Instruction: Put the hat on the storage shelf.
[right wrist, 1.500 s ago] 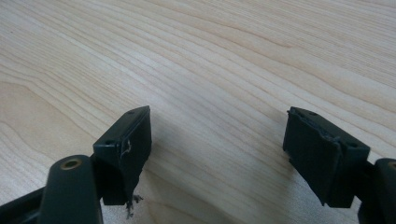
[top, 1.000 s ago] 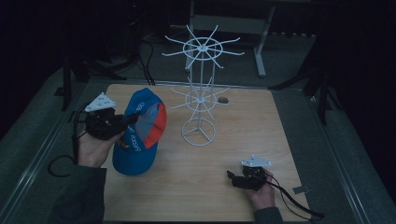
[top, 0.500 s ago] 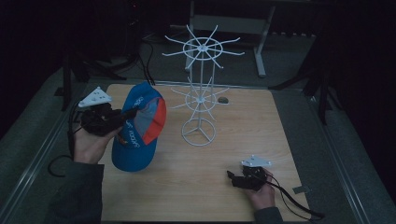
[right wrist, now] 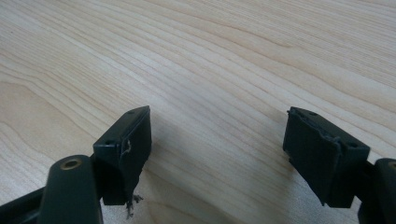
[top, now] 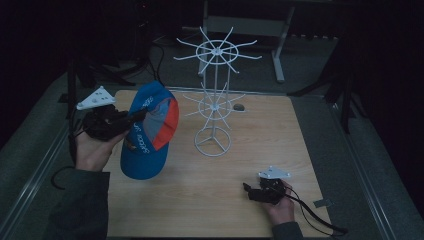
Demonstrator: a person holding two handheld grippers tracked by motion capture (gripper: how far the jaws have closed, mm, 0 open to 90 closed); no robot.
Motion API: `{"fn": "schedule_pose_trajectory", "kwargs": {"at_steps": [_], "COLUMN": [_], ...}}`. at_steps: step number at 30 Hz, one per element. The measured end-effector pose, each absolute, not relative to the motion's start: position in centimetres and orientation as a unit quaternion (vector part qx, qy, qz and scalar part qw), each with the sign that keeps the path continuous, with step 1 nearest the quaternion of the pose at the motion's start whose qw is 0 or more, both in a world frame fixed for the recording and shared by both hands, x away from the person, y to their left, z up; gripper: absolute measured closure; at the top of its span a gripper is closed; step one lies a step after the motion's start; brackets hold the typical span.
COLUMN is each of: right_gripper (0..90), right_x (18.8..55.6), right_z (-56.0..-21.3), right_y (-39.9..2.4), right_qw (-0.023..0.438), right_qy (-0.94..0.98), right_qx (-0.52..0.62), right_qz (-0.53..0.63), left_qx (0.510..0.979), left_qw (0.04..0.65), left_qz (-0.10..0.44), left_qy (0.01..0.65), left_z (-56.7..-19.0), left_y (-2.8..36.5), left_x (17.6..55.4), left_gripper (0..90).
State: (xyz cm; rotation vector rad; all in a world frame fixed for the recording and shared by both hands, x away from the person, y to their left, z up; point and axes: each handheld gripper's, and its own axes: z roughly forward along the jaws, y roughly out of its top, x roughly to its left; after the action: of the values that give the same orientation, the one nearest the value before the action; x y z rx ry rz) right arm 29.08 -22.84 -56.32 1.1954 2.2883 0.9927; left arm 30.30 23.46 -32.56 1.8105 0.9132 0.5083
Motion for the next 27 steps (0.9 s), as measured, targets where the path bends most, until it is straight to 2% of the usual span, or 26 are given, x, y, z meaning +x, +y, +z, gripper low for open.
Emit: {"fn": "schedule_pose_trajectory", "kwargs": {"at_steps": [27], "right_gripper": [23.5], "right_x": [29.1], "right_z": [-56.3], "right_y": [-22.8], "right_qw": [0.187], "right_qy": [0.813], "right_qx": [0.425], "right_qz": [0.353], "left_qx": [0.724], "left_qw": [0.556], "left_qz": [0.219], "left_qy": [0.345], "left_z": [-29.4], "left_y": [25.1], "left_x": [30.0], "left_gripper": [89.6]}}
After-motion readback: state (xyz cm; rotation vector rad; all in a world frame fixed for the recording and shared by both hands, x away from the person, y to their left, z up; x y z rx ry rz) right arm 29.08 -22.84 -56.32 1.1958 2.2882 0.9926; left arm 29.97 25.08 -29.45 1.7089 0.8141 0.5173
